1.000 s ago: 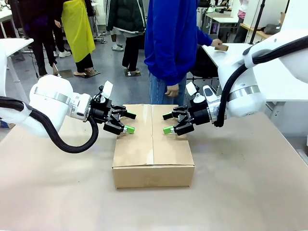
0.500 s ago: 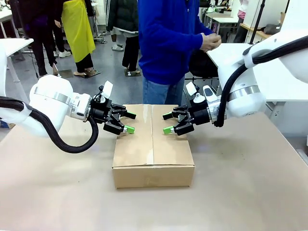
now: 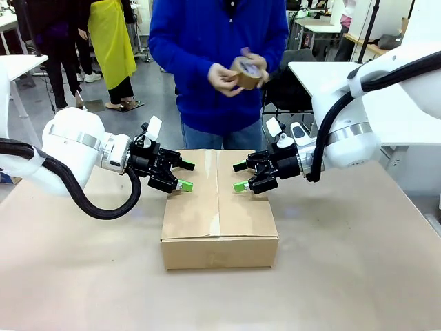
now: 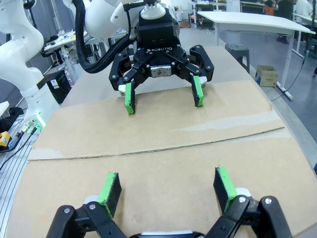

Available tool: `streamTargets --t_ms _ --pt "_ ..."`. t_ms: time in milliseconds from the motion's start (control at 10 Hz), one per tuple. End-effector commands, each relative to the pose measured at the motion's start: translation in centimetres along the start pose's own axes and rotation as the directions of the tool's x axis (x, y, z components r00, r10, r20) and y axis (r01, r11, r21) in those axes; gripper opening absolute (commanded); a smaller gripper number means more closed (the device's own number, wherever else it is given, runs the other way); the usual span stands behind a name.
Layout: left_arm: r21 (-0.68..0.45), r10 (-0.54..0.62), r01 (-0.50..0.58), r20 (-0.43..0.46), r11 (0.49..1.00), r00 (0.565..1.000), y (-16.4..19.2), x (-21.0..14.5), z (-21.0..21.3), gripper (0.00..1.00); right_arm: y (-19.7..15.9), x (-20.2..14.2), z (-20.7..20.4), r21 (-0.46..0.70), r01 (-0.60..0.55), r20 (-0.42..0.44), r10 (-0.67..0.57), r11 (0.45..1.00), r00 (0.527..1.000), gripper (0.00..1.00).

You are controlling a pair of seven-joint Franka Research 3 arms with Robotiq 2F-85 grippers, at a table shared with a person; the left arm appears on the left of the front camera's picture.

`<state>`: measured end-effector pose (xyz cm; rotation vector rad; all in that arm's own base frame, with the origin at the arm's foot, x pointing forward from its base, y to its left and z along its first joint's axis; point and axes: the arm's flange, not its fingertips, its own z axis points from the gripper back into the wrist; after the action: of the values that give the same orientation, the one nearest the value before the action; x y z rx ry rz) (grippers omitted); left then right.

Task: Pack the gift set into the box.
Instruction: Press and hold the closed box until the human finishes sealing it.

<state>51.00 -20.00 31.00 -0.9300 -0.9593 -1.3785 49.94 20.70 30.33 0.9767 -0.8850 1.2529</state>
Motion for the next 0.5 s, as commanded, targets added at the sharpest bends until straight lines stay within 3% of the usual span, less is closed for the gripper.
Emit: streamTargets --t_ms 0,400 --pt "-0.009 -0.009 0.009 0.003 1.0 1.0 -0.25 -0.41 -0.11 1.0 0.03 0.07 -0.05 -0.011 -0.004 -0.011 0.004 1.0 1.0 1.0" --pt "-0.009 -0.009 0.009 0.003 1.0 1.0 -0.25 -0.41 -0.11 1.0 0.03 0.07 -0.05 -0.011 -0.004 -0.011 0.004 1.0 1.0 1.0"
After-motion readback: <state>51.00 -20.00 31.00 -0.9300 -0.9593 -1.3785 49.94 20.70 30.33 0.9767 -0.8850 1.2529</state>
